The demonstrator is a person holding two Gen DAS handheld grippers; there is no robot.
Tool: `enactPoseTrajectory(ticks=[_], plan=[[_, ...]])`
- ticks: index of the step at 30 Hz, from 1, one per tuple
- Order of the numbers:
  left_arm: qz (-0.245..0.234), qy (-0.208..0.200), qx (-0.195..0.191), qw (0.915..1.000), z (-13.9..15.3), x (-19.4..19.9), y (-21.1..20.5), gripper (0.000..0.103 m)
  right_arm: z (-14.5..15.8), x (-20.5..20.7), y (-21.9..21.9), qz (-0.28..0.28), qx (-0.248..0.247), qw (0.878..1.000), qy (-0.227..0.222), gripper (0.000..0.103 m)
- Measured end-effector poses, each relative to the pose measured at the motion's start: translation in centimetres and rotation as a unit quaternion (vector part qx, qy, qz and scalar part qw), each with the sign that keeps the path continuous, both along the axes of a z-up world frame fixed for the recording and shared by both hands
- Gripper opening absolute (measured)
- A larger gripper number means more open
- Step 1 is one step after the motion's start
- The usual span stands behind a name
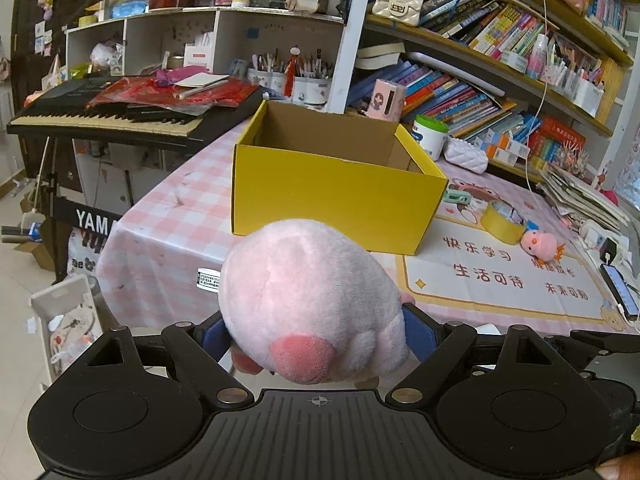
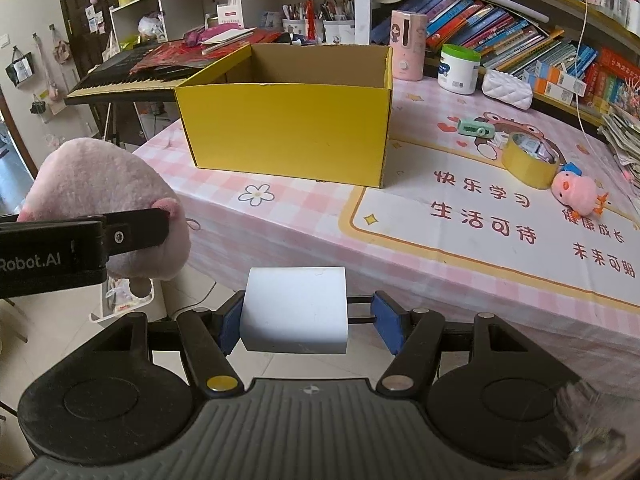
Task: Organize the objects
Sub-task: 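Carry the pig and charger in both tools over the yellow box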
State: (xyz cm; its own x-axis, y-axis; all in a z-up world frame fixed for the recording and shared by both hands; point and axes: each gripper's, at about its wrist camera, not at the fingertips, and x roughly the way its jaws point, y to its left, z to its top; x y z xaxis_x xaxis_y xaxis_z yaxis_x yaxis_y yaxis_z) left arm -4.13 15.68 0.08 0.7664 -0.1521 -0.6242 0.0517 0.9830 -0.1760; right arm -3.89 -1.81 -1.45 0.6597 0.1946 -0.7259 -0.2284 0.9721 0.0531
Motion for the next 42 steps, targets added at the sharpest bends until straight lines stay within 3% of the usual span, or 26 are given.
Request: enactPoseTrajectory(ticks=[27,34,42], plan=[[0.022,-0.014,0.001,0.9997,0.8,1.0,1.4,0.087,0.5,1.3,1.1,0.006,0.009,1.0,-0.013,0.064],[0.03,-0.035,0.003,0.999,2.0,3.2,1.4,0.087,1.5,2.5,0.8,0.003,0.003,0.998,-0.056,0.064],[0.033,-0.086,0.023,0.9955,5.1,7.5,0.7,0.087,4.6,7.7,0.3,-0.003,0.022,0.989,-0.145,0.063]])
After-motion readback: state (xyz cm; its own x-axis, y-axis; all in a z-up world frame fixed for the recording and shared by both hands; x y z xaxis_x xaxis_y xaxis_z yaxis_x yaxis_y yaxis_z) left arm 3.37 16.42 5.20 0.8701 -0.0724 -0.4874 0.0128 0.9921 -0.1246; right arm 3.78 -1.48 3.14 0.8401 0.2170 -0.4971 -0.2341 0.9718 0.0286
